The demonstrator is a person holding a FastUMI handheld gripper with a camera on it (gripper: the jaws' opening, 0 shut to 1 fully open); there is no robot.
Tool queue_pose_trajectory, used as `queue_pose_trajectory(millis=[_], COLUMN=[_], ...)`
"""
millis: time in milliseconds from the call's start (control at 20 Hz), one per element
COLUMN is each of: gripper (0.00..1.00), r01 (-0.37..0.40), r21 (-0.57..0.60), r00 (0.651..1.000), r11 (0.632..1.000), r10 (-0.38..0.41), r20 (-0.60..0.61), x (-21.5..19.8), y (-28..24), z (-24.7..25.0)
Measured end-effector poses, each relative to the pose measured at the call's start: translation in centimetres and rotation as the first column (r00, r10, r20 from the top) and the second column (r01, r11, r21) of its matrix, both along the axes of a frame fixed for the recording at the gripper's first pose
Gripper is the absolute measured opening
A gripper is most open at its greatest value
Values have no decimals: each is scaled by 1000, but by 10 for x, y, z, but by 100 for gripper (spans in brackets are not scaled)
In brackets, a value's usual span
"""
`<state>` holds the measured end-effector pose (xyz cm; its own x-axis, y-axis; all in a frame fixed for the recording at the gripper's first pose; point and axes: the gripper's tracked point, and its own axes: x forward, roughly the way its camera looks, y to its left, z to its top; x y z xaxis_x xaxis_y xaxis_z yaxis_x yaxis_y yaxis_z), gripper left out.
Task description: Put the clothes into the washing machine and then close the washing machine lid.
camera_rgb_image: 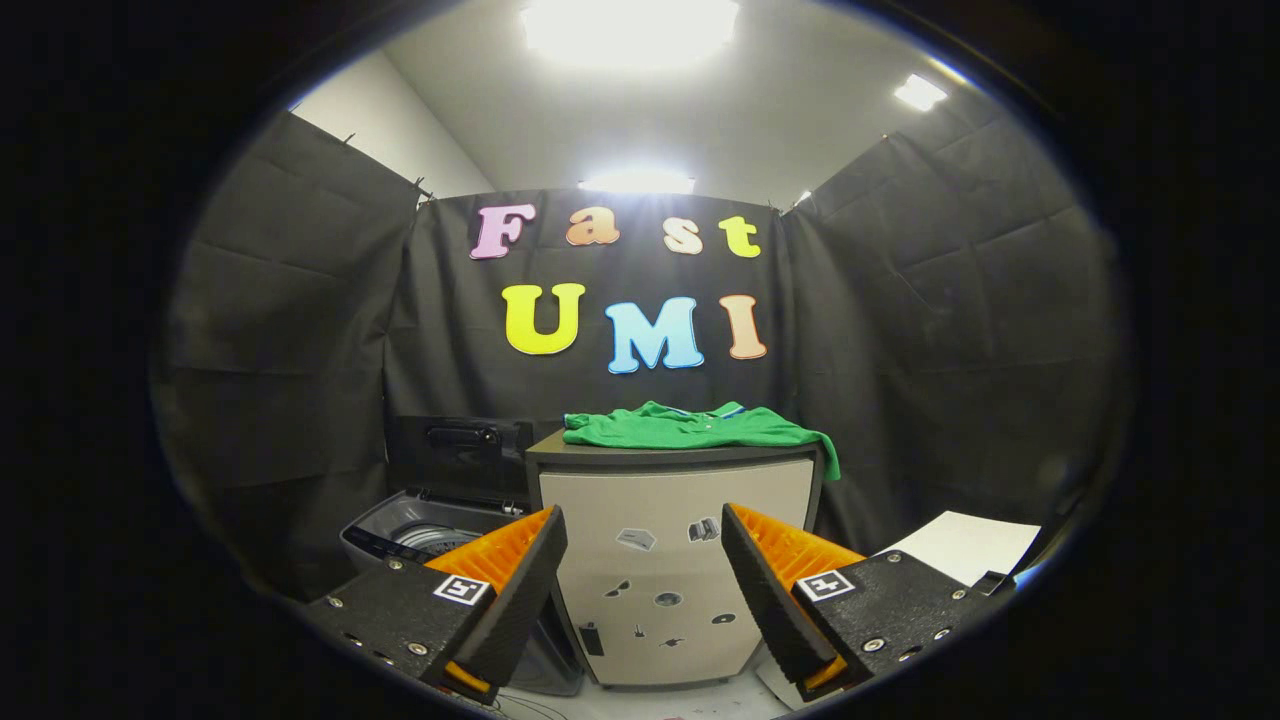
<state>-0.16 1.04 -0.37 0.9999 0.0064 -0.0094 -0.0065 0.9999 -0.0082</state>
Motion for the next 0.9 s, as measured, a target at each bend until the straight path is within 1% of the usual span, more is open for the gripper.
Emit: queue_pose_trajectory(millis=[600, 900], gripper=[96, 96], r01=[24, 45], r21=[-2, -3], r00=[1000, 999], r11=[1000, 999], r10=[-24, -45], r20=[1, 19], x=[-2, 2], y=[-3, -10], z=[1, 21])
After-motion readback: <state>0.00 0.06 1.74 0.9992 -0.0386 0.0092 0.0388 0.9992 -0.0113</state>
